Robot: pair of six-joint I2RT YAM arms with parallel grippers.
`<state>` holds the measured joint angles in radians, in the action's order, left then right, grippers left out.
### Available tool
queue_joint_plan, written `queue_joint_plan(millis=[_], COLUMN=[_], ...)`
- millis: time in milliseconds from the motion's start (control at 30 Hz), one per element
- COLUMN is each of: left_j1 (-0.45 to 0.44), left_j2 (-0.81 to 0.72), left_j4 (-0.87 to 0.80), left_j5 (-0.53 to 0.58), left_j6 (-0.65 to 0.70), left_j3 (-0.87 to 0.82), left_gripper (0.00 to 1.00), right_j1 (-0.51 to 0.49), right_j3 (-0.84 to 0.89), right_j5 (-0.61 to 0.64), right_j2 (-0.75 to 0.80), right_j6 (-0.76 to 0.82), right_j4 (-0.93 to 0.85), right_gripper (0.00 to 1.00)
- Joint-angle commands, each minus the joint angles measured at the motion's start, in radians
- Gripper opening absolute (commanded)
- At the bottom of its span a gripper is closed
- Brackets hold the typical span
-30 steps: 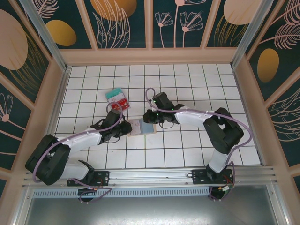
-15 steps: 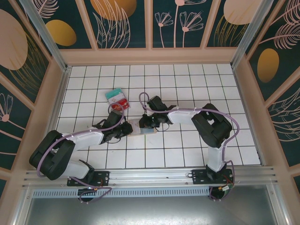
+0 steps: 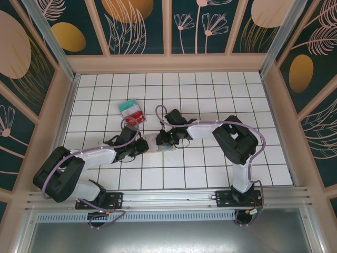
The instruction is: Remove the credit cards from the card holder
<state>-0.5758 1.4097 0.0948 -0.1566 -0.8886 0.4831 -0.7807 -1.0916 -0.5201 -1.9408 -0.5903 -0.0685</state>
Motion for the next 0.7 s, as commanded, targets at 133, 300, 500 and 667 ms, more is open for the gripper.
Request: queue_joint_plan(millis=[133, 300, 500, 667], left_j1=[0.002, 0.002, 0.004, 0.004], left_j2=[0.018, 0.021, 0.034, 0.051], left_j4=[0.026, 0.021, -0.078, -0.119], left_j5=[-0.024, -0.023, 0.056, 0.091], left_j6=[-0.022, -0.023, -0.036, -0.044], left_j3=[-0.017, -0.016, 0.002, -0.003], left_gripper=[0.14, 0.1, 0.0, 0.0], right_j1=[-0.014, -0.013, -0.001, 0.026], right_j3=[-0.025, -0.018, 0.027, 0.075], right_j5=[-0.037, -0.03, 0.007, 0.026], right_j2=[-0.025, -0.021, 0.026, 0.076], right_j6=[-0.015, -0.021, -0.036, -0.045], right_j4=[0.001, 0.003, 0.008, 0.008], right_gripper=[0.15, 0.0, 0.0, 0.0])
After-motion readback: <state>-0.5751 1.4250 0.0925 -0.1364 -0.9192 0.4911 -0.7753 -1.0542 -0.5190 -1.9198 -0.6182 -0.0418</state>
